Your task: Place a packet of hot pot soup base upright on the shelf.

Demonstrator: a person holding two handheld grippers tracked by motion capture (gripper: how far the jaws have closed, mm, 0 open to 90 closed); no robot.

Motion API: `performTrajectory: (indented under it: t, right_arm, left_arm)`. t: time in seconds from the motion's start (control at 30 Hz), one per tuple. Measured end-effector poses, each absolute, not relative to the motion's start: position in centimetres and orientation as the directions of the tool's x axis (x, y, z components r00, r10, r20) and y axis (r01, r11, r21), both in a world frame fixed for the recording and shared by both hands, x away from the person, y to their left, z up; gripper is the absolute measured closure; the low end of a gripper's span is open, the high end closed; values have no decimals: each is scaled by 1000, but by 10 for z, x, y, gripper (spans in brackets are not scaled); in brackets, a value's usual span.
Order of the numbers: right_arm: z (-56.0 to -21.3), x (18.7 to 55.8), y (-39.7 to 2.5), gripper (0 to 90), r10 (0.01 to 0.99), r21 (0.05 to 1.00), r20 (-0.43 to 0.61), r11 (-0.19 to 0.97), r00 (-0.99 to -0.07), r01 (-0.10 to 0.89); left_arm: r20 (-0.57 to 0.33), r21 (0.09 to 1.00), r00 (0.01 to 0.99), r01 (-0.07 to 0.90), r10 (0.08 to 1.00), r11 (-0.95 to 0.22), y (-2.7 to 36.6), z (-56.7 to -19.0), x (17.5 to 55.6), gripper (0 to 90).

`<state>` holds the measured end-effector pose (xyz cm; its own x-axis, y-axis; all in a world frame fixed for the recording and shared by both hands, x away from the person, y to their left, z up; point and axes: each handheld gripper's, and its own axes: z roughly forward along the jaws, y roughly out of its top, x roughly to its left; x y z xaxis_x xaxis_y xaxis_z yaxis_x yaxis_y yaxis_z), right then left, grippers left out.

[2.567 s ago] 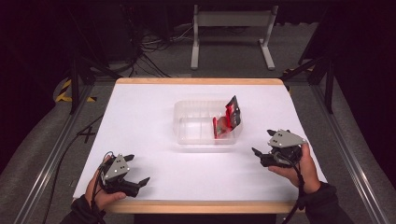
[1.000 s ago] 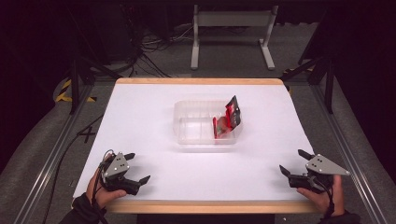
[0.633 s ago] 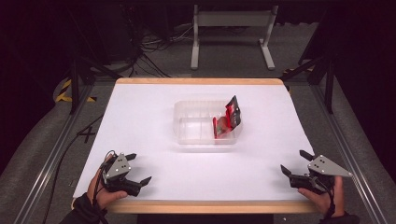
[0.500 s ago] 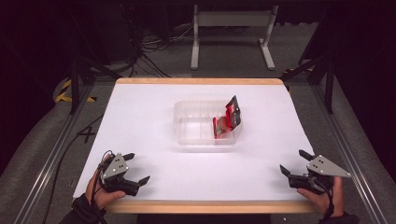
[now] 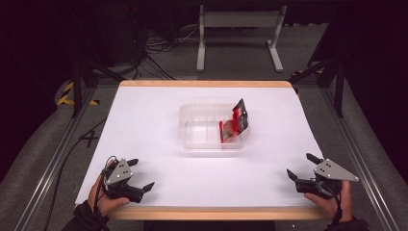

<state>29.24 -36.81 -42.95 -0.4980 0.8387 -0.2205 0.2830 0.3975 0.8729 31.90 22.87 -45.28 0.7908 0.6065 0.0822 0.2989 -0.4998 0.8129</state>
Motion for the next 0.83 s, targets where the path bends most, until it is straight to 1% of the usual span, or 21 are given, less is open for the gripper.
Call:
performTrajectory:
  t: [0.83]
  right_arm:
    - [-430, 293, -368, 127, 838, 871, -213, 396, -502, 291]
  left_arm:
    - [80, 819, 789, 297, 610, -492, 228, -452, 323, 32]
